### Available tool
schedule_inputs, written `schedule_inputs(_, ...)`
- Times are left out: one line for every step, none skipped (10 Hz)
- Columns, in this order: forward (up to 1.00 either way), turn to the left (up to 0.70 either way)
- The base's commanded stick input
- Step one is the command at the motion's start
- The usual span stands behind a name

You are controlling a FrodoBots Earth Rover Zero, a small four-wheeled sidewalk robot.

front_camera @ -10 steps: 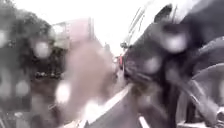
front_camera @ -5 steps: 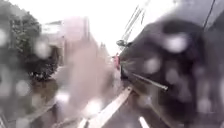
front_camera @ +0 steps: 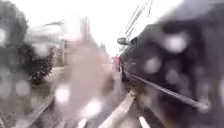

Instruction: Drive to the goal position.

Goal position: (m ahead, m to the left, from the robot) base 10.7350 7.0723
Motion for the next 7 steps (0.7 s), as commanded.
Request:
schedule_inputs(0.45, 0.0)
schedule_inputs(0.45, 0.0)
schedule_inputs(0.45, 0.0)
schedule_inputs(0.45, 0.03)
schedule_inputs(0.45, 0.19)
schedule_inputs(0.45, 0.27)
schedule_inputs(0.45, 0.27)
